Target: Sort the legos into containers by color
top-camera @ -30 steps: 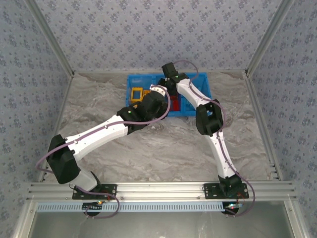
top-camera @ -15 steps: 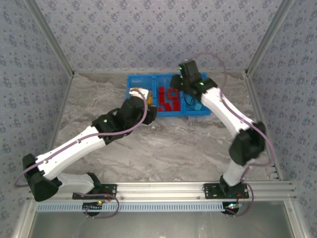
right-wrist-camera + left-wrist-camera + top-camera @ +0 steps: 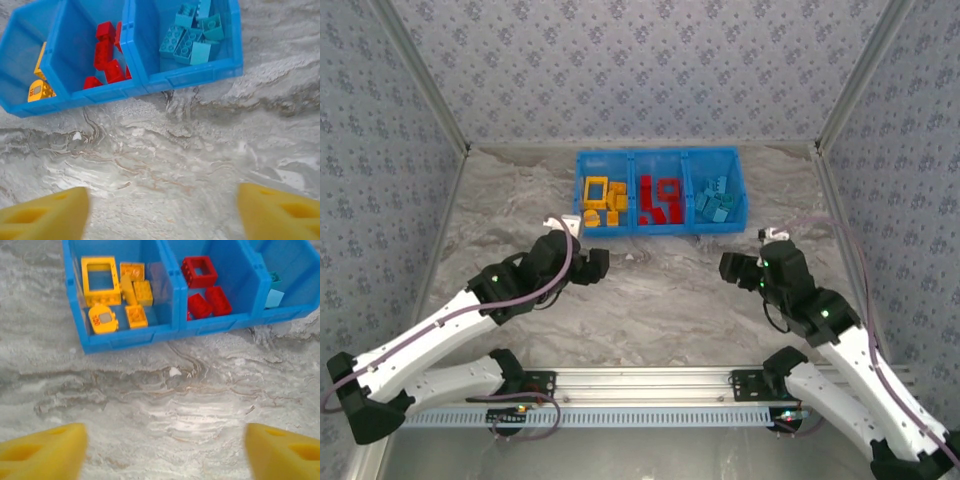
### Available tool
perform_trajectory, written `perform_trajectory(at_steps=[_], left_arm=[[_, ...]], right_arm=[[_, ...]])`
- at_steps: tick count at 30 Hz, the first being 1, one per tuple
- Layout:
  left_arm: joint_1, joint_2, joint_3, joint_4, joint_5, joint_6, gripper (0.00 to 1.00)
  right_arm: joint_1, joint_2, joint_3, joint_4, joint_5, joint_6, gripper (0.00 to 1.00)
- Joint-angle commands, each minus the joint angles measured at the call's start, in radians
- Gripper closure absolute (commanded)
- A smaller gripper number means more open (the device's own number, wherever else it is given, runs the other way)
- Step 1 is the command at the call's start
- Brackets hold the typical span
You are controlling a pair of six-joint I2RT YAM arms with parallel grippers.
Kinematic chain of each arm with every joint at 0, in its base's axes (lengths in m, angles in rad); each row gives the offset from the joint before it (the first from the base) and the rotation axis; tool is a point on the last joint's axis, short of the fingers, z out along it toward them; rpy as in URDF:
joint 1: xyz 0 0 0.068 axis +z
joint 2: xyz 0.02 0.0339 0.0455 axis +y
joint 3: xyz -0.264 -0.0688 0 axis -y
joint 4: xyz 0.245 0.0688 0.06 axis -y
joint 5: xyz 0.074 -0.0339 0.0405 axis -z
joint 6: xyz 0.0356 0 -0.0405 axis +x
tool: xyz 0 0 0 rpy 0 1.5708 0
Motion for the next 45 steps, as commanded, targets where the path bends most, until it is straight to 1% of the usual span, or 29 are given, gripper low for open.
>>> perform_trajectory(at_steps=[1,3,4,5,6,7,8,9,10,11,12,13,14,16,17,20,22,27,28,29,30,33,36,37,40,41,43,44,45], left_arm=[[0.077,-0.018,-0.004,0.003,0.105,-0.060,0.02],[0.140,-0.022,-0.014,0.033,0.181,-0.028,0.02],[0.158,-0.023,-0.013,0.040,0.170,0.003,0.02],[0.165,-0.020,-0.008,0.035,0.124,0.030,0.02],[0.171,-0.015,0.003,0.017,0.056,0.045,0.02],[0.178,-0.007,0.021,-0.021,-0.058,0.029,0.02],[0.193,0.005,0.042,-0.087,-0.203,-0.026,0.02],[0.219,0.019,0.058,-0.132,-0.304,-0.077,0.02],[0.271,0.027,0.060,-0.147,-0.367,-0.103,0.02],[0.335,0.021,0.031,-0.092,-0.373,-0.065,0.02],[0.390,0.007,-0.014,-0.012,-0.351,-0.017,0.02],[0.463,-0.014,-0.095,0.139,-0.285,0.095,0.02],[0.529,-0.037,-0.182,0.298,-0.214,0.204,0.02],[0.627,-0.045,-0.297,0.450,-0.221,0.223,0.02],[0.673,-0.027,-0.339,0.508,-0.214,0.239,0.02],[0.747,0.101,-0.380,0.616,-0.189,0.348,0.02],[0.765,0.199,-0.383,0.684,-0.136,0.390,0.02],[0.789,0.384,-0.442,0.956,-0.132,0.414,0.02],[0.798,0.420,-0.444,1.000,-0.126,0.425,0.02],[0.803,0.438,-0.419,0.984,-0.090,0.447,0.02],[0.804,0.460,-0.430,1.066,-0.074,0.481,0.02],[0.816,0.507,-0.427,1.174,-0.031,0.518,0.02],[0.842,0.572,-0.449,1.291,-0.004,0.514,0.02],[0.842,0.559,-0.446,1.260,0.004,0.504,0.02],[0.842,0.548,-0.509,1.374,0.015,0.515,0.02],[0.841,0.537,-0.535,1.408,0.035,0.524,0.02],[0.839,0.552,-0.609,1.544,0.062,0.534,0.02],[0.840,0.605,-0.660,1.720,0.063,0.544,0.02],[0.837,0.614,-0.677,1.756,0.064,0.550,0.02]], right_arm=[[0.000,-0.019,0.004,-0.057,0.061,-0.012,0.00],[0.001,-0.017,0.016,-0.045,0.155,-0.017,0.00],[0.003,-0.019,0.017,-0.023,0.214,-0.024,0.00],[0.005,-0.022,0.015,0.003,0.266,-0.037,0.00],[0.005,-0.020,0.019,0.016,0.334,-0.031,0.00],[0.003,-0.007,0.027,0.011,0.434,0.000,0.00],[-0.001,0.008,0.028,0.016,0.521,0.018,0.00],[-0.010,0.017,0.021,0.038,0.581,0.012,0.00],[-0.029,0.018,-0.011,0.102,0.626,-0.036,0.00],[-0.061,0.014,-0.063,0.220,0.631,-0.121,0.00],[-0.096,0.009,-0.119,0.334,0.604,-0.217,0.00],[-0.143,0.007,-0.194,0.480,0.525,-0.323,0.00],[-0.196,0.014,-0.261,0.604,0.450,-0.380,0.00],[-0.288,0.051,-0.349,0.746,0.359,-0.398,0.00],[-0.326,0.081,-0.376,0.774,0.340,-0.385,0.00],[-0.410,0.201,-0.421,0.840,0.286,-0.376,0.00],[-0.443,0.263,-0.459,0.942,0.260,-0.371,0.00],[-0.492,0.463,-0.493,1.167,0.215,-0.400,0.00],[-0.505,0.485,-0.469,1.142,0.183,-0.379,0.00],[-0.516,0.518,-0.463,1.187,0.156,-0.397,0.00],[-0.527,0.546,-0.456,1.213,0.130,-0.402,0.00],[-0.558,0.611,-0.463,1.344,0.072,-0.429,0.00],[-0.582,0.673,-0.437,1.395,0.019,-0.446,0.00],[-0.593,0.693,-0.430,1.408,-0.004,-0.455,0.00],[-0.627,0.775,-0.473,1.583,-0.078,-0.457,0.00],[-0.615,0.759,-0.461,1.530,-0.084,-0.473,0.00],[-0.602,0.787,-0.492,1.622,-0.085,-0.487,0.00],[-0.601,0.817,-0.521,1.709,-0.079,-0.485,0.00],[-0.601,0.865,-0.553,1.812,-0.073,-0.484,0.00]])
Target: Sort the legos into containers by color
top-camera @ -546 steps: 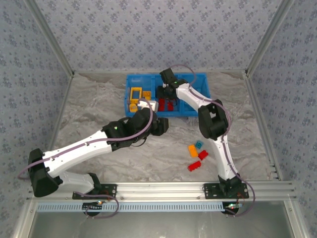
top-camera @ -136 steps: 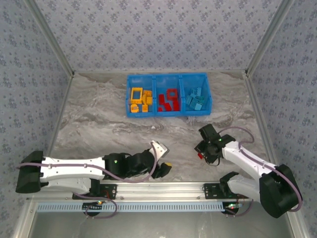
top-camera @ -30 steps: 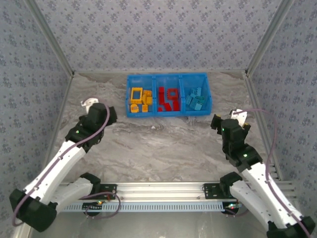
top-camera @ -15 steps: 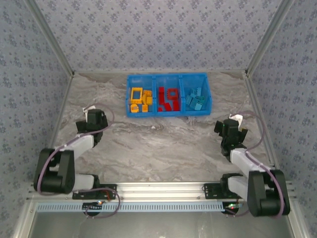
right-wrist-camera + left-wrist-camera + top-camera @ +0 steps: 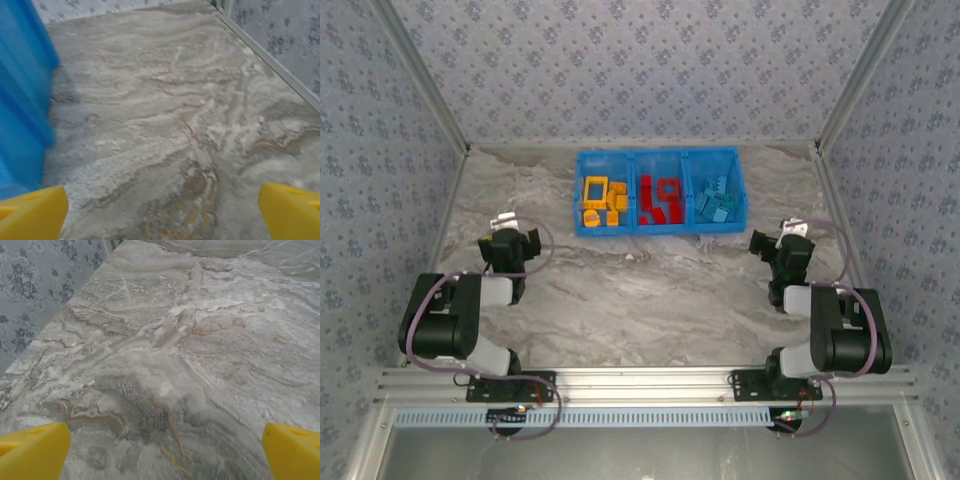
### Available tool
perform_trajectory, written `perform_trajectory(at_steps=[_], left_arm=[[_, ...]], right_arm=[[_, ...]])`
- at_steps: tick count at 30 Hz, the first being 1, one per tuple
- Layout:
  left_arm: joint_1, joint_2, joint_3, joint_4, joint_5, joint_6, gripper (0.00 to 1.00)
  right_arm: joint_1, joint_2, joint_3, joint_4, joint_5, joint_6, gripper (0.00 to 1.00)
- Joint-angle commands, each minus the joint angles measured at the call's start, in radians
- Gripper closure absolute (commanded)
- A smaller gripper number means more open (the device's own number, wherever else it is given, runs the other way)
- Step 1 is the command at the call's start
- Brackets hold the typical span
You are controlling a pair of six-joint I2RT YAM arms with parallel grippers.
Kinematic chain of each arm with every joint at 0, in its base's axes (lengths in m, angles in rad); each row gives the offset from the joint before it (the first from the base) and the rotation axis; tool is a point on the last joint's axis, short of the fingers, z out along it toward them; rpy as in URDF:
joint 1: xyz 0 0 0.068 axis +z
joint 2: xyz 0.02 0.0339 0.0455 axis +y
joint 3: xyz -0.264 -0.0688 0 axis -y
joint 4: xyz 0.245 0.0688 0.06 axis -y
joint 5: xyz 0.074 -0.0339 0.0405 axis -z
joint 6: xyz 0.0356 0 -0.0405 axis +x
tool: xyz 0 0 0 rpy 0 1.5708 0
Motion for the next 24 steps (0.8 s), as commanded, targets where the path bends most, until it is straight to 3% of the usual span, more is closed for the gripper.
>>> perform_trajectory(at_steps=[1,3,5,8,24], left_arm=[[0.001,0.004,-0.041,0.185,0.040,0.025,0.02],[0.005,0.032,0.024,0.117,0.048,0.028,0.02],[0.043,0.012,0.055,0.007,0.093,-0.011,0.02],[0.057,0.014,0.049,0.024,0.115,-0.019,0.02],[0.057,0.014,0.050,0.023,0.115,-0.017,0.02]], right_arm=[[0.004,0.102,-0.071,0.308,-0.034,-0.034,0.00],[0.005,0.052,-0.031,0.158,-0.032,-0.034,0.00],[0.015,0.087,0.006,0.147,-0.030,-0.048,0.00],[0.063,0.092,0.090,-0.008,0.038,-0.082,0.00],[0.065,0.092,0.088,0.002,0.039,-0.086,0.00]])
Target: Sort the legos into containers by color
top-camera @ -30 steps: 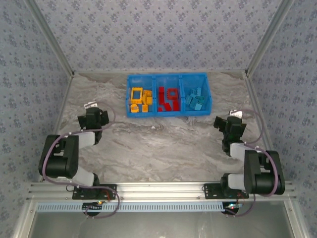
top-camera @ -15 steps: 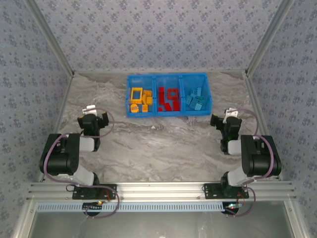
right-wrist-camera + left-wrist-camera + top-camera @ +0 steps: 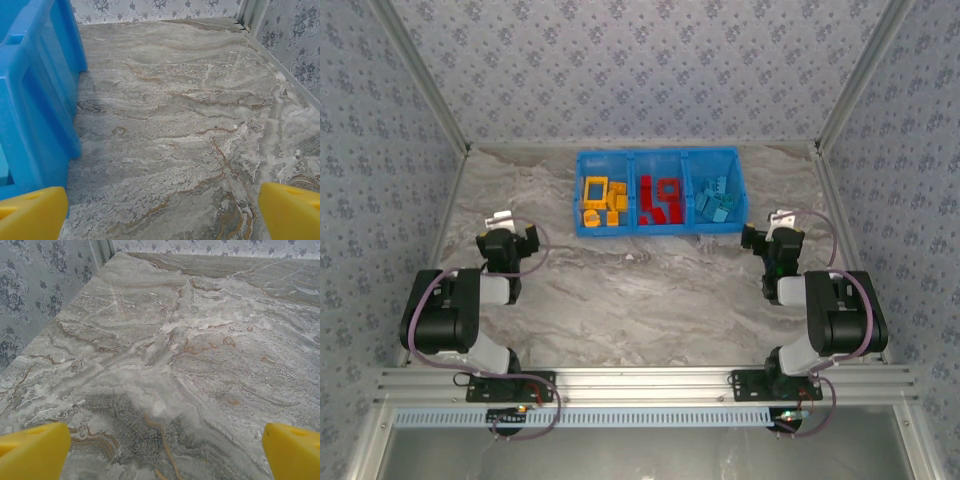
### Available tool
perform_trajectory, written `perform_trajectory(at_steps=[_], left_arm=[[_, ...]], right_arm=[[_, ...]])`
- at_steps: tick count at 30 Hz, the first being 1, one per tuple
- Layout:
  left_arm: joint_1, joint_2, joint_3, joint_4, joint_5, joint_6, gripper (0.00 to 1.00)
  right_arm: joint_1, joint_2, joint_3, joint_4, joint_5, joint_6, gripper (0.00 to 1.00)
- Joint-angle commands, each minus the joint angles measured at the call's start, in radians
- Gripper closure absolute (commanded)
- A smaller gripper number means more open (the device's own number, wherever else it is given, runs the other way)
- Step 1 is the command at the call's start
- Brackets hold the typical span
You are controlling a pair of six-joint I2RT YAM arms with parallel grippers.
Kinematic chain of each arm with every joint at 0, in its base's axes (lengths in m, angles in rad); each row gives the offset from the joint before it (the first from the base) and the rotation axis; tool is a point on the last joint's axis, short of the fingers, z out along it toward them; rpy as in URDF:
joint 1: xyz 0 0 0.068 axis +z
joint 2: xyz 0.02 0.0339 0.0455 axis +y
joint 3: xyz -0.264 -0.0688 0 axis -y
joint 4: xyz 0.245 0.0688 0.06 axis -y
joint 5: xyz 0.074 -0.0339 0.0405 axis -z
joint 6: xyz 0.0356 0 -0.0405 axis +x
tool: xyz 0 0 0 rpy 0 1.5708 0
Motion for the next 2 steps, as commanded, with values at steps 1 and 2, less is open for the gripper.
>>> perform_trajectory(at_steps=[1,2], left_arm=[[0.002,-0.007,0.012,0.000,0.015,-0.012,0.02],[0.001,-0.007,0.013,-0.001,0.014,-0.012,0.02]], right_arm=[[0.005,0.009,0.007,-0.002,0.020,-0.020,0.00],[0.004,0.009,0.007,0.000,0.021,-0.020,0.00]])
